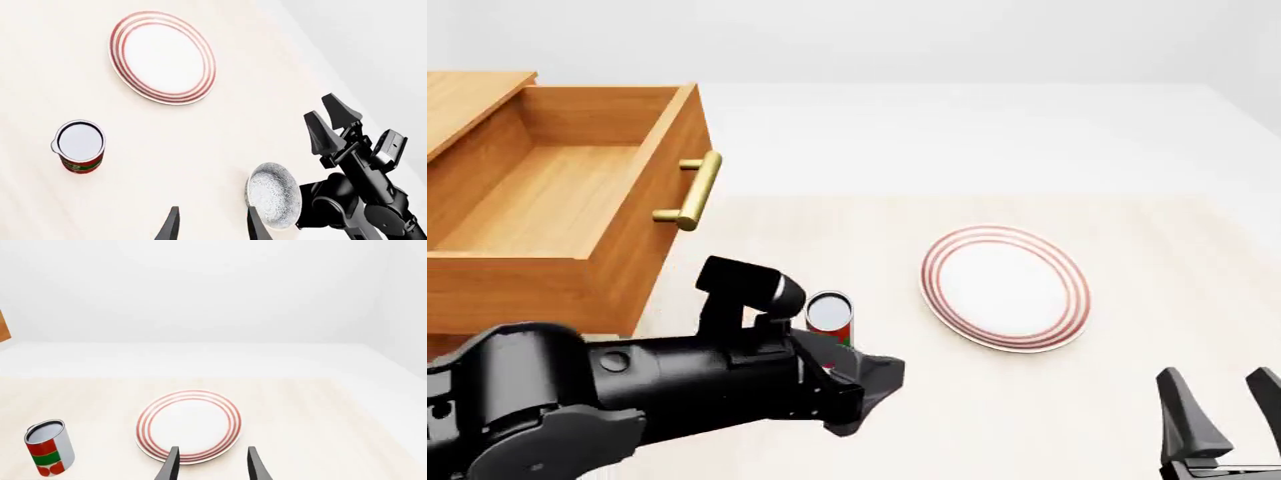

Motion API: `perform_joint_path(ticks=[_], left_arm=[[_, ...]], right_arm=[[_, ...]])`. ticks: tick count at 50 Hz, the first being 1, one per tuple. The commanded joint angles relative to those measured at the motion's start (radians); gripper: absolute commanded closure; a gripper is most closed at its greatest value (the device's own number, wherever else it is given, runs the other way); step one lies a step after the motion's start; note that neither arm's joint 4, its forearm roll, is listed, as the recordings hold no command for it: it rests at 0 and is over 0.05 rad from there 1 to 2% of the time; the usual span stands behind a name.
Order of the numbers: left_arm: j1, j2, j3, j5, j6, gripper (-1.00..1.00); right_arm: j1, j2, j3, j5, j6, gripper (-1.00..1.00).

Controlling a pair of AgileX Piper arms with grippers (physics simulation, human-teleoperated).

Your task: Put the bowl in the top drawer of the cabinet.

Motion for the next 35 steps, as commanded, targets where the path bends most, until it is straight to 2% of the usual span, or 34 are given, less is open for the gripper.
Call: perform_joint_path(ticks=[1,35], left_arm=[[0.001,0.124,-0.059,0.006,-0.019,-1.00],[-0.012,0.237,-0.074,-0.015,-0.053,-1.00]], right_arm=[[0.000,0.000,0.000,0.000,0.000,-1.00],[0.000,0.000,0.000,0.000,0.000,-1.00]])
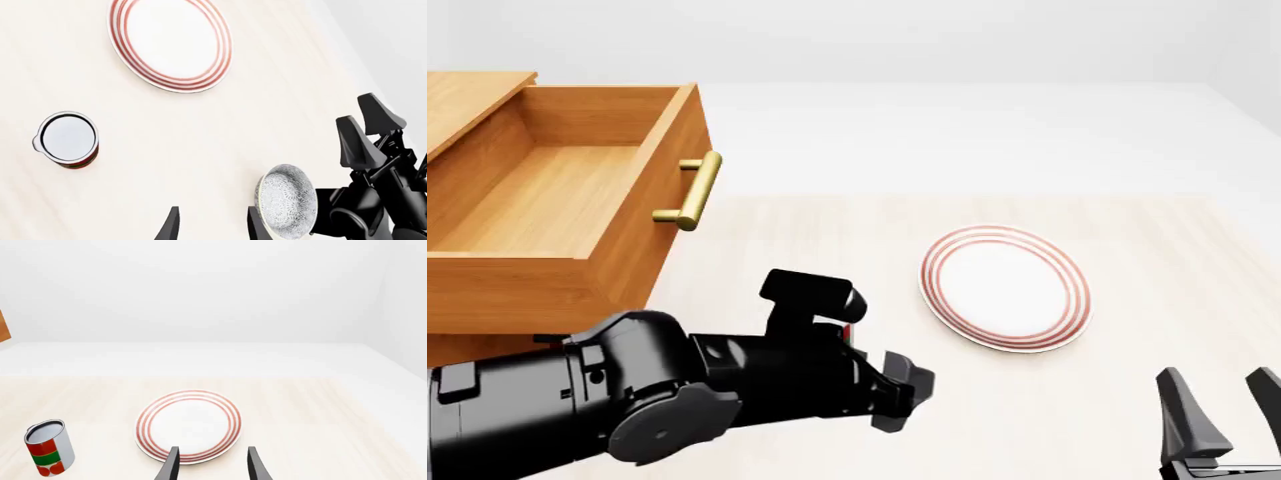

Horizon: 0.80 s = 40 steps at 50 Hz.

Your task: Put the bowl in the top drawer of the cabinet.

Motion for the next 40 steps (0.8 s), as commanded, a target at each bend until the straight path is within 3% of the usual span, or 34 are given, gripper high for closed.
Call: perform_joint_path(ticks=[1,40], left_arm=[[-0.010,0.045,-0.006,-0.013,-0.017,-1.00],[-0.082,0.169,-0.039,-0.069,-0.080,-1.00]], right_arm=[[0.000,0.000,0.000,0.000,0.000,-1.00],[0.000,0.000,0.000,0.000,0.000,-1.00]])
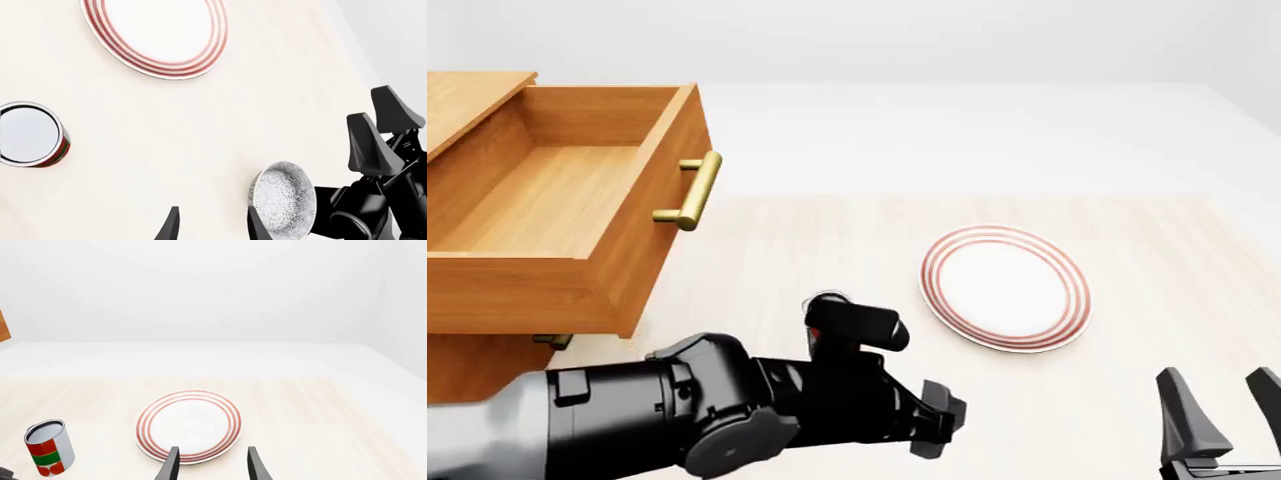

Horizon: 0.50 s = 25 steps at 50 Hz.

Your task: Put the bowl in the top drawer of the cabinet.

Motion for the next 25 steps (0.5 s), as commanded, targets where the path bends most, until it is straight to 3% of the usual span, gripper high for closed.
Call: perform_joint_path(ticks=[1,25], left_arm=[[-0.023,0.038,-0.018,-0.010,-0.013,-1.00],[-0.063,0.112,-0.044,-0.039,-0.051,-1.00]], right_arm=[[0.000,0.000,0.000,0.000,0.000,-1.00],[0.000,0.000,0.000,0.000,0.000,-1.00]])
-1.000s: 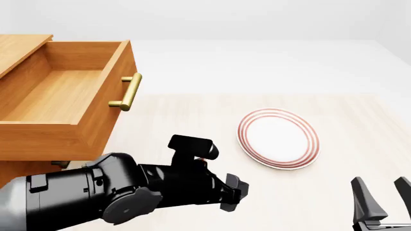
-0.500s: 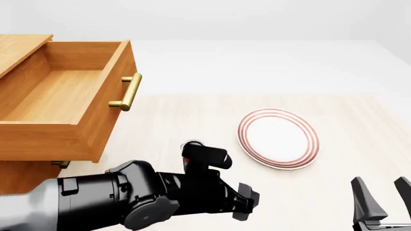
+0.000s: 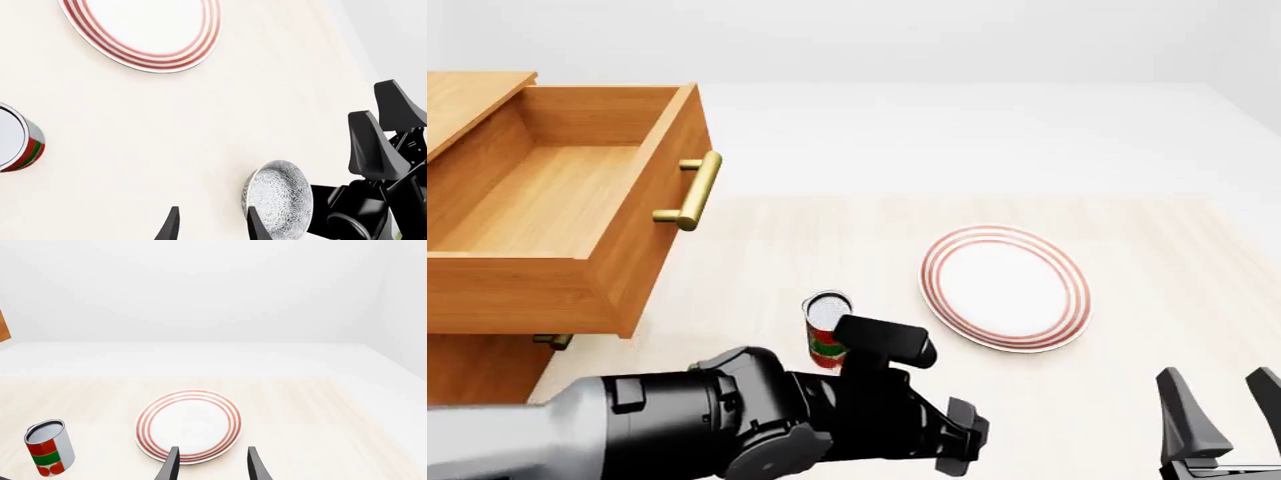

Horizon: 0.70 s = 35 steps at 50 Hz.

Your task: Put the bowl in the top drawer of the cabinet.

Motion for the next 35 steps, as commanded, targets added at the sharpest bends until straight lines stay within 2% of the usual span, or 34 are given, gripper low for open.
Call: perform_joint_path(ticks=[1,35], left_arm=[[-0.023,0.036,-0.012,-0.015,-0.018,-1.00],[-0.101,0.146,-0.054,-0.044,-0.086,-1.00]], right_arm=[[0.000,0.000,0.000,0.000,0.000,-1.00],[0.000,0.000,0.000,0.000,0.000,-1.00]])
